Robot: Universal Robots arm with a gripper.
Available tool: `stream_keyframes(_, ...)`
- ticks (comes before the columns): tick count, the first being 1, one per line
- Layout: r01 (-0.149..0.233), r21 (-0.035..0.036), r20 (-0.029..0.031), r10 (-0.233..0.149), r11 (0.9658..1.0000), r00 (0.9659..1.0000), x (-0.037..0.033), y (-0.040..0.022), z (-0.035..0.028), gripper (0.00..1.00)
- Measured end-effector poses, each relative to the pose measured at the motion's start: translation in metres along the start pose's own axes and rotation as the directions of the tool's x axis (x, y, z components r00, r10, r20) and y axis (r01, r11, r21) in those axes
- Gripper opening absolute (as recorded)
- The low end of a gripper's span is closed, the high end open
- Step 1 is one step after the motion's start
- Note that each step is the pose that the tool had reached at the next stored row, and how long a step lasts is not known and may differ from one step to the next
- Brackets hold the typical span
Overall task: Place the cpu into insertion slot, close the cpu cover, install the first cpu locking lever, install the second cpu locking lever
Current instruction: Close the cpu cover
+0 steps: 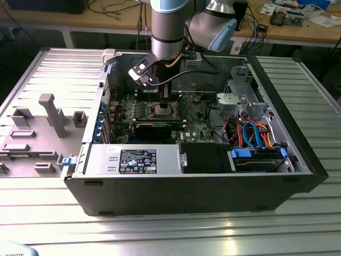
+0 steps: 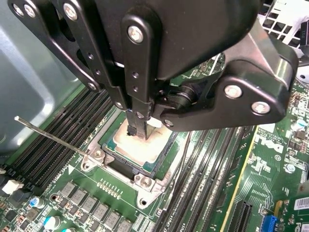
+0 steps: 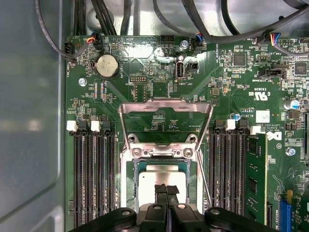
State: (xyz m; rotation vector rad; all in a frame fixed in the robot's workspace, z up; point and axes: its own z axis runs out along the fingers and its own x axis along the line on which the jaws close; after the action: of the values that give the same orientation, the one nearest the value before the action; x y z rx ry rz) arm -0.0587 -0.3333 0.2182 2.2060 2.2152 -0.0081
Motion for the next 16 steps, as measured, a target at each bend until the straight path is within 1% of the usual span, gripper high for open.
stream_keyframes(4, 0.0, 0.0, 0.0001, 0.0, 1.0, 1.0, 0.0, 0.0, -0.0035, 0.11)
stream_keyframes(12, 0.0, 0.0, 0.0001, 0.0, 1.0, 1.0, -0.0002, 0.0001, -0.0133, 0.11)
stream_keyframes(16, 0.0, 0.0, 0.0, 0.0, 1.0, 1.0, -0.0002, 0.0001, -0.0153, 0.11)
